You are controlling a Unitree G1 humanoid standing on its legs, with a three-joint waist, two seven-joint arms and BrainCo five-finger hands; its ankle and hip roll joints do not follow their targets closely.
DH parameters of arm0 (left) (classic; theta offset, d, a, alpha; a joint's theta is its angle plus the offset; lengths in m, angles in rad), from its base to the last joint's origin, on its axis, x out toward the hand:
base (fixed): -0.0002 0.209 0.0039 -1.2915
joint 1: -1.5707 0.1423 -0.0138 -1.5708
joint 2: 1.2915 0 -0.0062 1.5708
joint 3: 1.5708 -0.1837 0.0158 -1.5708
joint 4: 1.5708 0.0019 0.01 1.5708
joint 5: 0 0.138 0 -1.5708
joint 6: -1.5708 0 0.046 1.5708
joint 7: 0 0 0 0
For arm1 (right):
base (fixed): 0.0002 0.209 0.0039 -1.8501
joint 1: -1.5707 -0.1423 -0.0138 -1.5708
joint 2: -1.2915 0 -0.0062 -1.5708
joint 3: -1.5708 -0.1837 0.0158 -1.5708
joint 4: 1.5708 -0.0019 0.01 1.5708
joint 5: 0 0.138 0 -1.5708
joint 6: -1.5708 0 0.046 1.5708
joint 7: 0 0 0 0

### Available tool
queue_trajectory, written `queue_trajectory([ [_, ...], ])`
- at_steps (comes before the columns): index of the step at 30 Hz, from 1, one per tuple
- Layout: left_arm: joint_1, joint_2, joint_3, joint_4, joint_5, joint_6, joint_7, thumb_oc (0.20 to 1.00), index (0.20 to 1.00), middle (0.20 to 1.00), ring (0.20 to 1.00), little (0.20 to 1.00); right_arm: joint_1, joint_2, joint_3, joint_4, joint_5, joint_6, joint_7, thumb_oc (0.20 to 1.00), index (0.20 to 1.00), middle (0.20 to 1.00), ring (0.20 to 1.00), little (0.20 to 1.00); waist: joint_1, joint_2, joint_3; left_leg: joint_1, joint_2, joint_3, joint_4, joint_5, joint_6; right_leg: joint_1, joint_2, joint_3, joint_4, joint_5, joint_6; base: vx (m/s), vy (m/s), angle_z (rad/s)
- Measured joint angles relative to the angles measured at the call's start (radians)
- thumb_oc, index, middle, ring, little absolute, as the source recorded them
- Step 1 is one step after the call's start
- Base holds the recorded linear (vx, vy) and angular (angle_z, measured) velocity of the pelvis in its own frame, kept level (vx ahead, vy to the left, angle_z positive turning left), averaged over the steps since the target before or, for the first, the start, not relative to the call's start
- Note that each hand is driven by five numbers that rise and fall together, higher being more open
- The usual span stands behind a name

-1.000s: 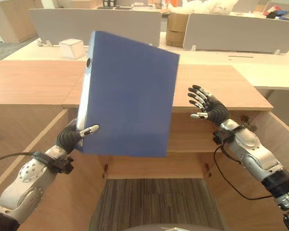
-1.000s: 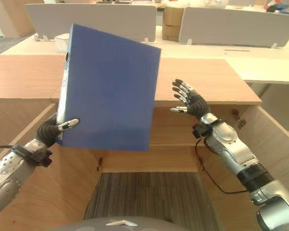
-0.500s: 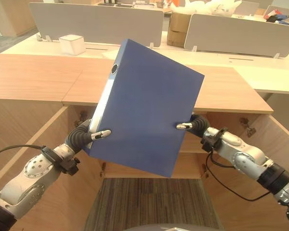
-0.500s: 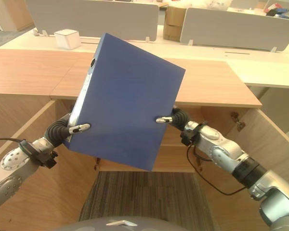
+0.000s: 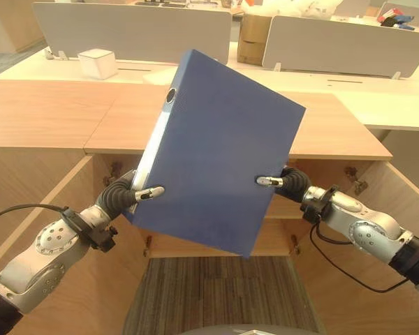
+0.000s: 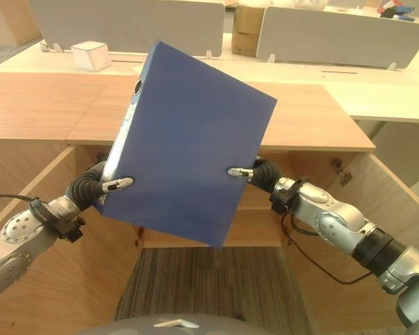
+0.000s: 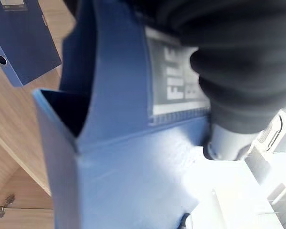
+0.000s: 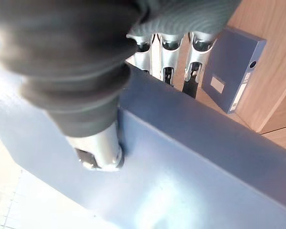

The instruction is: Put the empty folder in the office cabinet

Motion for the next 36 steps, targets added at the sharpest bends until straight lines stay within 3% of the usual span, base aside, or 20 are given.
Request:
queue_trajectory([
  [2, 0.008, -0.015, 0.011, 0.001, 0.003, -0.001, -0.003, 0.2, 0.2, 0.2, 0.2, 0.2, 0.039, 0.049, -0.062, 0.003, -0.047, -0.006, 0.002, 0.2, 0.2, 0.2, 0.2, 0.2, 0.002, 0.006, 0.004, -0.001, 0.0, 0.0, 0.0, 0.0, 0.0, 0.0, 0.0, 0.0, 0.002, 0.0, 0.0, 0.0, 0.0, 0.0],
  [3, 0.022, -0.06, 0.038, 0.0, 0.009, -0.003, -0.01, 0.25, 0.25, 0.25, 0.25, 0.25, 0.079, 0.104, -0.12, 0.001, -0.091, -0.018, 0.005, 0.2, 0.2, 0.2, 0.2, 0.2, 0.001, 0.01, 0.006, 0.0, 0.0, 0.0, 0.0, 0.0, 0.0, 0.001, 0.0, 0.001, 0.0, 0.0, 0.0, 0.0, 0.0, 0.0],
  [4, 0.032, -0.087, 0.049, 0.002, 0.026, -0.003, -0.011, 0.391, 0.391, 0.391, 0.391, 0.391, 0.095, 0.138, -0.146, 0.007, -0.122, -0.026, -0.001, 0.2, 0.2, 0.2, 0.2, 0.2, 0.001, 0.013, 0.009, -0.002, 0.0, 0.0, 0.0, 0.0, 0.0, -0.001, 0.0, 0.001, 0.002, 0.0, 0.0, 0.0, 0.0, 0.0],
  [6, 0.098, -0.215, 0.148, -0.015, 0.068, -0.002, -0.024, 0.959, 0.959, 0.959, 0.959, 0.959, 0.178, 0.213, -0.245, -0.046, -0.24, -0.049, 0.0, 0.2, 0.2, 0.2, 0.2, 0.2, 0.0, 0.022, 0.014, -0.001, 0.0, 0.0, 0.0, -0.001, 0.0, -0.001, 0.0, 0.001, 0.002, -0.001, -0.001, 0.0, 0.0, 0.0],
  [7, 0.12, -0.291, 0.182, -0.016, 0.078, -0.007, -0.02, 1.0, 1.0, 1.0, 1.0, 1.0, 0.224, 0.234, -0.282, -0.077, -0.307, -0.077, -0.017, 0.2, 0.2, 0.2, 0.2, 0.2, -0.001, 0.026, 0.017, -0.001, -0.001, -0.001, 0.0, -0.001, 0.0, 0.0, -0.001, 0.001, 0.002, -0.001, -0.001, 0.02, -0.007, 0.07],
  [8, 0.137, -0.391, 0.221, 0.002, 0.081, -0.017, 0.012, 1.0, 1.0, 1.0, 1.0, 1.0, 0.278, 0.236, -0.323, -0.092, -0.387, -0.113, -0.037, 0.2, 0.2, 0.2, 0.2, 0.2, 0.003, 0.03, 0.019, -0.002, 0.0, -0.009, 0.0, -0.001, 0.0, 0.003, 0.0, -0.005, 0.004, -0.002, -0.002, 0.02, -0.008, 0.09],
  [13, 0.192, -0.564, 0.313, 0.07, 0.12, -0.05, 0.088, 1.0, 1.0, 1.0, 1.0, 1.0, 0.409, 0.253, -0.453, -0.087, -0.639, -0.154, -0.1, 0.2, 0.2, 0.2, 0.2, 0.2, 0.007, 0.03, 0.017, -0.01, 0.001, -0.019, -0.003, -0.001, 0.001, 0.001, 0.0, -0.011, 0.0, -0.008, -0.002, 0.02, -0.011, 0.06],
  [15, 0.24, -0.701, 0.389, 0.104, 0.172, -0.07, 0.117, 1.0, 1.0, 1.0, 1.0, 1.0, 0.506, 0.292, -0.522, -0.092, -0.782, -0.171, -0.115, 0.2, 0.2, 0.2, 0.2, 0.2, 0.008, 0.031, 0.011, -0.022, -0.001, -0.022, 0.0, -0.002, 0.002, -0.01, -0.003, -0.011, -0.001, -0.011, -0.003, -0.01, -0.007, 0.02],
  [18, 0.293, -0.744, 0.401, 0.183, 0.257, -0.077, 0.158, 1.0, 1.0, 1.0, 1.0, 1.0, 0.589, 0.294, -0.535, -0.079, -0.93, -0.181, -0.136, 0.2, 0.2, 0.2, 0.2, 0.2, 0.01, 0.035, 0.013, -0.034, 0.0, -0.024, 0.0, 0.0, 0.002, -0.023, -0.001, -0.014, -0.001, -0.011, -0.002, -0.05, -0.012, 0.02],
  [23, 0.355, -0.742, 0.39, 0.235, 0.364, -0.083, 0.197, 1.0, 1.0, 1.0, 1.0, 1.0, 0.639, 0.29, -0.533, -0.08, -1.066, -0.186, -0.139, 0.2, 0.2, 0.2, 0.2, 0.2, 0.013, 0.049, 0.037, -0.078, -0.001, -0.03, 0.001, 0.014, 0.007, -0.062, -0.002, -0.017, 0.002, 0.003, -0.003, -0.15, -0.026, 0.05],
  [25, 0.315, -0.726, 0.358, 0.237, 0.418, -0.12, 0.212, 1.0, 1.0, 1.0, 1.0, 1.0, 0.624, 0.284, -0.529, -0.093, -1.112, -0.218, -0.156, 0.2, 0.2, 0.2, 0.2, 0.2, 0.019, 0.044, 0.107, -0.157, -0.004, -0.05, 0.011, 0.041, 0.012, -0.124, -0.008, -0.037, 0.006, 0.024, -0.007, -0.26, -0.031, 0.19],
  [26, 0.315, -0.726, 0.358, 0.237, 0.418, -0.12, 0.212, 1.0, 1.0, 1.0, 1.0, 1.0, 0.624, 0.284, -0.529, -0.093, -1.112, -0.218, -0.156, 0.2, 0.2, 0.2, 0.2, 0.2, 0.019, 0.044, 0.107, -0.157, -0.004, -0.05, 0.011, 0.041, 0.012, -0.124, -0.008, -0.037, 0.006, 0.024, -0.007, -0.32, -0.035, 0.12],
  [31, 0.281, -0.702, 0.258, 0.279, 0.479, -0.159, 0.246, 1.0, 1.0, 1.0, 1.0, 1.0, 0.569, 0.245, -0.466, -0.082, -1.205, -0.263, -0.197, 0.2, 0.2, 0.2, 0.2, 0.2, 0.025, 0.082, 0.261, -0.28, -0.006, -0.07, 0.034, 0.079, 0.019, -0.228, -0.013, -0.041, 0.007, 0.068, -0.013, -0.17, -0.014, 0.07],
  [36, 0.272, -0.699, 0.234, 0.445, 0.512, -0.178, 0.289, 1.0, 1.0, 1.0, 1.0, 1.0, 0.53, 0.232, -0.396, 0.056, -1.235, -0.268, -0.241, 0.2, 0.2, 0.2, 0.2, 0.2, 0.033, 0.103, 0.336, -0.356, -0.005, -0.075, 0.027, 0.097, 0.021, -0.304, -0.015, -0.046, 0.006, 0.084, -0.016, -0.13, 0.003, 0.03],
])
